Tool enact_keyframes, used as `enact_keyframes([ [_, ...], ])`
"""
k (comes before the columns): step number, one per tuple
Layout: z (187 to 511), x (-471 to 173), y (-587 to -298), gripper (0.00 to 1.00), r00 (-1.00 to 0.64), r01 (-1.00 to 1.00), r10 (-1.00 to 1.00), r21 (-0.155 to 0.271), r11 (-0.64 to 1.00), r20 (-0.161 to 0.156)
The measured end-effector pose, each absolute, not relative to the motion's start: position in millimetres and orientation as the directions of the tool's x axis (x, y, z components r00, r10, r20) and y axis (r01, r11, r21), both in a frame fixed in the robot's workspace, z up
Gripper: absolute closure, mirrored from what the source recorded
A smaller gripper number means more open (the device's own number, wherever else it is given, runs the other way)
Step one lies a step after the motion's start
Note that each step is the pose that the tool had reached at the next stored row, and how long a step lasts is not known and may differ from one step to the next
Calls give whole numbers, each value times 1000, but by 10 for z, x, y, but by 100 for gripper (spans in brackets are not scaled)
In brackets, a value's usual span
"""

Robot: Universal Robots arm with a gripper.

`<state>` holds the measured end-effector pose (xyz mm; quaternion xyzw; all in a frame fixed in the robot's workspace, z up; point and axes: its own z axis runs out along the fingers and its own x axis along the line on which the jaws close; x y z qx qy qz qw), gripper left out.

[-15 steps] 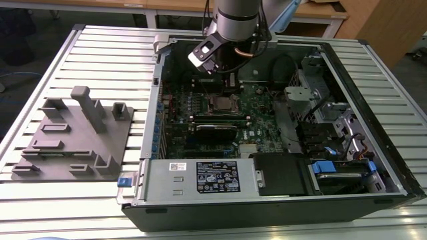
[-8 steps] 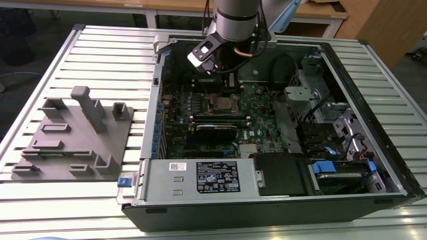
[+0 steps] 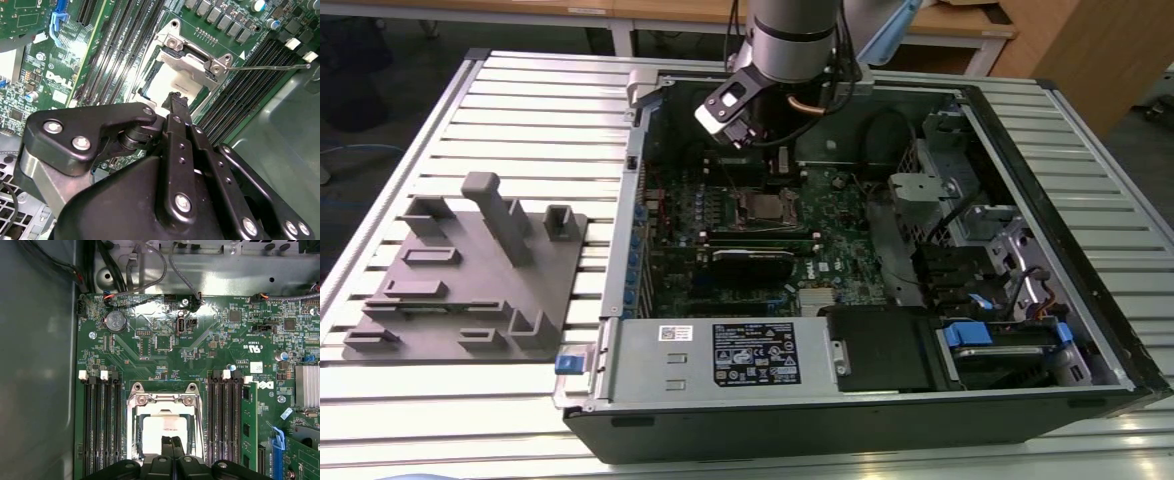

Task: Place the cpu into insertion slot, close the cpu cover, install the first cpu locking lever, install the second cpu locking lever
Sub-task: 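Close the cpu cover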

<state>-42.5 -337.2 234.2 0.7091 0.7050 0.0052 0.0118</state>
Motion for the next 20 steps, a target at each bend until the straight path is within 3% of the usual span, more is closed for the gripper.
enact_keyframes([
  [14,2342,-425,-3372,90,-14,1000,1000,24,15,-9],
  [20,2338,-425,-3372,90,-99,995,995,24,99,-9],
])
